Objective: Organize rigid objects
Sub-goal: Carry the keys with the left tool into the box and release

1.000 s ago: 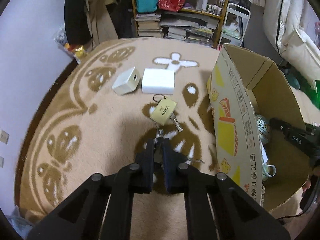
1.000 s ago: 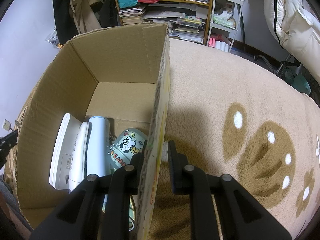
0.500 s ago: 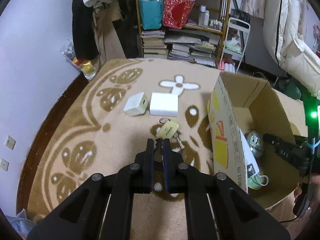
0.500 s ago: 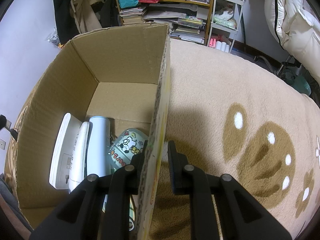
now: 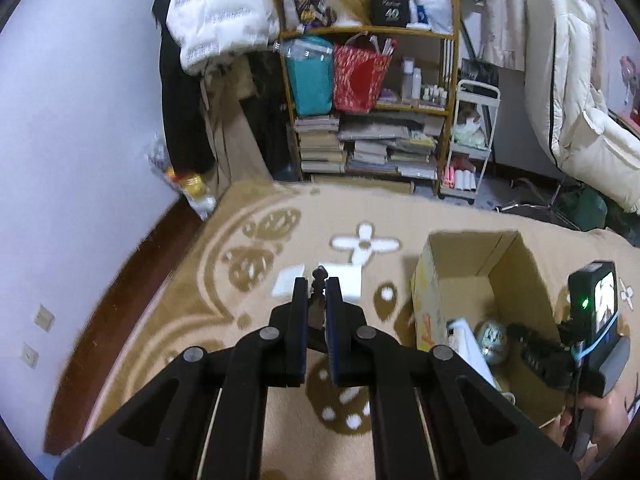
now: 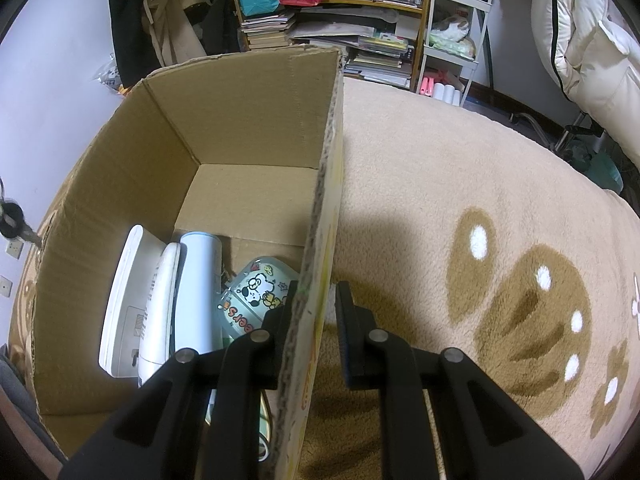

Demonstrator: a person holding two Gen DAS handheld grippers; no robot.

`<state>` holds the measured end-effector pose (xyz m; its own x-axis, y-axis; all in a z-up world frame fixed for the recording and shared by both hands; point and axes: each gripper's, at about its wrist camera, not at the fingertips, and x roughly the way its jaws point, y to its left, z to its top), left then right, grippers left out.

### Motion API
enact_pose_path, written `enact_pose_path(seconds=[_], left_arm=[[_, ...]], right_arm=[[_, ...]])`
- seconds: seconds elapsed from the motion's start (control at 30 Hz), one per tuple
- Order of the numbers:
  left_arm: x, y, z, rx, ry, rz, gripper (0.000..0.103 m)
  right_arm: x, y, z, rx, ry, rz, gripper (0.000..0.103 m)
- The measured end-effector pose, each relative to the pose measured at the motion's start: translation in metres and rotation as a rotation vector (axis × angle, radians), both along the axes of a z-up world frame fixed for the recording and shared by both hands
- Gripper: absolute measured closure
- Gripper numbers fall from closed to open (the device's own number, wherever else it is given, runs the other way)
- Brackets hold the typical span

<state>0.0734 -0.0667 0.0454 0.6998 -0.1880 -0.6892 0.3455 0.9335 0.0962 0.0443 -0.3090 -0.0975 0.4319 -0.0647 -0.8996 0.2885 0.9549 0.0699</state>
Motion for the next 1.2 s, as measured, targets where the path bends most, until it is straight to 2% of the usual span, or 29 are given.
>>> enact_pose_path(seconds=[0.2, 0.43, 0.57, 0.77, 0.87, 1.1, 1.2], left_arm=[[-0.007, -0.031, 0.038, -0.005, -0.074, -0.052, 0.096], [-0.019, -0.076, 0.049, -0.046, -0.078, -0.157, 0.096], [-0.022, -0.101, 0.033, -0.038, -0.044, -0.212, 0.096], [-0.018, -0.133, -0.021, 0.05, 0.054, -0.26, 0.096], [-0.02, -0.136, -0.043, 0.083, 0.071, -0.262, 0.096], [-0.007, -0.12, -0.041, 0.068, 0.081, -0.266, 0.089], [0.009, -0.107, -0.037, 0.057, 0.083, -0.253, 0.08]], right_arm=[[0.0, 0.0, 0.0, 0.0, 0.0, 0.0, 0.087], [-0.001, 0.0, 0.0, 0.001, -0.001, 0.0, 0.087], [-0.002, -0.001, -0.001, 0.0, -0.002, 0.002, 0.087], [0.0, 0.001, -0.001, 0.002, -0.003, 0.004, 0.087], [0.0, 0.001, -0.001, 0.003, -0.004, 0.005, 0.087], [-0.002, 0.0, -0.003, 0.016, 0.001, 0.004, 0.087], [-0.002, 0.0, -0.004, 0.011, 0.003, 0.006, 0.087]])
